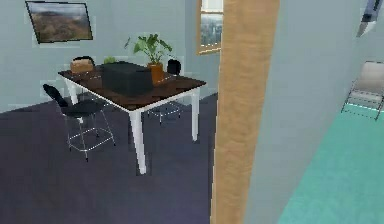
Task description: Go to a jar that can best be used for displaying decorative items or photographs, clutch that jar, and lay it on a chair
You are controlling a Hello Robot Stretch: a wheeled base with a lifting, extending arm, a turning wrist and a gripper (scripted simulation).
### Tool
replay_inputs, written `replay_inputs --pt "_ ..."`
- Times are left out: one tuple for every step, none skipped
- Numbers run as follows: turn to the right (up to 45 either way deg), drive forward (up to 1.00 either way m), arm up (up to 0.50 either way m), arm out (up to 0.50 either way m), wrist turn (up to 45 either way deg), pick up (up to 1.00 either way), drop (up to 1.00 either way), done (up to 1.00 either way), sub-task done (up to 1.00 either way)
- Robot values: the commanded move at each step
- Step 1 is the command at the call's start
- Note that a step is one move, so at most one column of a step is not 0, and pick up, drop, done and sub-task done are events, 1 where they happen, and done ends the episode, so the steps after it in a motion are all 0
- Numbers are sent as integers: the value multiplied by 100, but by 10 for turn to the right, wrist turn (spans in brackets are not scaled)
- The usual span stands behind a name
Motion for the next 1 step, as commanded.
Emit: replay_inputs --pt "-420 0 0 0 0 0 0 0 0"
